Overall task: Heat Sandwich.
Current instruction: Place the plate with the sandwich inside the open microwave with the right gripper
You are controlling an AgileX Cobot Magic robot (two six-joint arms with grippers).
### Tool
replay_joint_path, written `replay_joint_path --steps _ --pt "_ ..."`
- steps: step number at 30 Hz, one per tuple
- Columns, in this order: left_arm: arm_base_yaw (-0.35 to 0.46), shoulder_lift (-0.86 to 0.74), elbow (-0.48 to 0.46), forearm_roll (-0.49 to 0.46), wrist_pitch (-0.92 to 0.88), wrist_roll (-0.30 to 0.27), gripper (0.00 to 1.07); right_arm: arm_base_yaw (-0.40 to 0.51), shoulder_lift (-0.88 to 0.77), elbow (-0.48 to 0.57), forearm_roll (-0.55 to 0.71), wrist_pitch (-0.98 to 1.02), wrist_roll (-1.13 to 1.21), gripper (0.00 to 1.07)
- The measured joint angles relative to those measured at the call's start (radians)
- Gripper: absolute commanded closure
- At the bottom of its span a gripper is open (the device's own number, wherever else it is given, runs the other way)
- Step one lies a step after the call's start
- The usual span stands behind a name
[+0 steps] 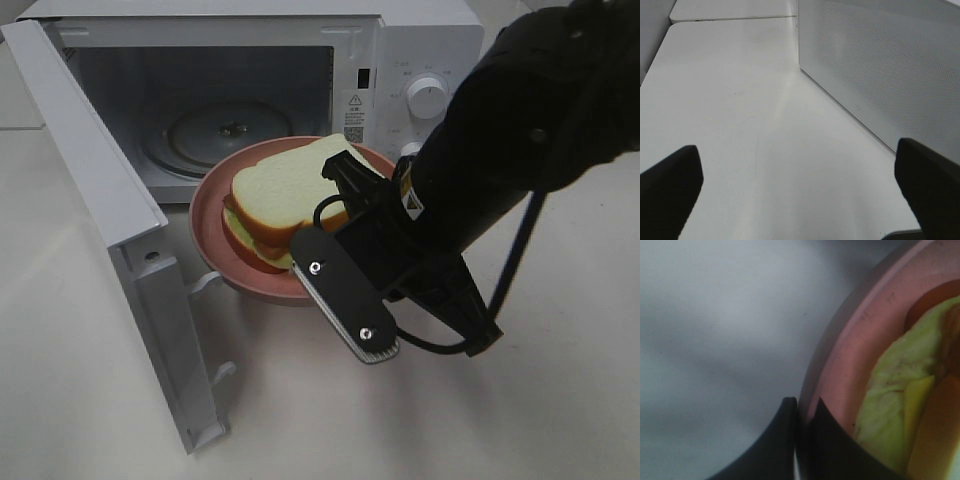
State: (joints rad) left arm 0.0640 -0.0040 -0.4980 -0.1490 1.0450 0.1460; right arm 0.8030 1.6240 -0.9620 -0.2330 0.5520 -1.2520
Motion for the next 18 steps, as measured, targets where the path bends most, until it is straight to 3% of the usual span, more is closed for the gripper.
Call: replay_joint_path --steps 18 --pt "0.0 0.0 0.0 0.0 0.0 0.0 0.05 -0.019 0.172 -0.199 0.013 0.0 0.0 1.05"
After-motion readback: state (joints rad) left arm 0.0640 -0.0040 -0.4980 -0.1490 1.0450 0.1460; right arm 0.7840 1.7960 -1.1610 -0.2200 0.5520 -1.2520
